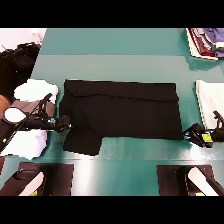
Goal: Fold the shirts.
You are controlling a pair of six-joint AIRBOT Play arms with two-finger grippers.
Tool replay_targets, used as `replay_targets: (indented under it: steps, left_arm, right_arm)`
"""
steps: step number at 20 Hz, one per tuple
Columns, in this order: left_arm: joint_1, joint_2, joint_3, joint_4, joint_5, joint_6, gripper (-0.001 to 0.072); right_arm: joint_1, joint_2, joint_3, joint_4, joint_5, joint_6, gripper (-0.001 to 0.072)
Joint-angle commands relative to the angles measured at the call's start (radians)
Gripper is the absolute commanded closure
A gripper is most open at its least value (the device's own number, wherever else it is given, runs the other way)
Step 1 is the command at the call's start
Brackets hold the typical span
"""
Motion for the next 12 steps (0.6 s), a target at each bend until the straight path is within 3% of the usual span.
replay_targets:
  steps: [1, 4, 7, 10, 12]
  left_arm:
    - [0.000, 0.001, 0.002, 0.000, 0.000, 0.002, 0.0686]
    - [0.000, 0.001, 0.003, 0.005, -0.001, 0.003, 0.0687]
    - [0.000, 0.002, 0.003, 0.027, -0.027, 0.022, 0.0688]
    - [0.000, 0.069, 0.003, 0.084, -0.086, 0.009, 0.0690]
    - [0.000, 0.179, 0.003, 0.163, -0.153, -0.053, 0.0689]
  right_arm:
    - [0.042, 0.002, -0.038, 0.030, -0.052, -0.005, 0.0272]
    - [0.114, 0.002, -0.037, 0.031, -0.075, -0.004, 0.0293]
    - [0.167, 0.003, -0.035, 0.027, -0.061, -0.006, 0.0665]
    - [0.212, 0.032, 0.011, -0.024, -0.006, -0.013, 0.0695]
    - [0.239, 0.098, 0.053, -0.077, 0.032, -0.010, 0.0695]
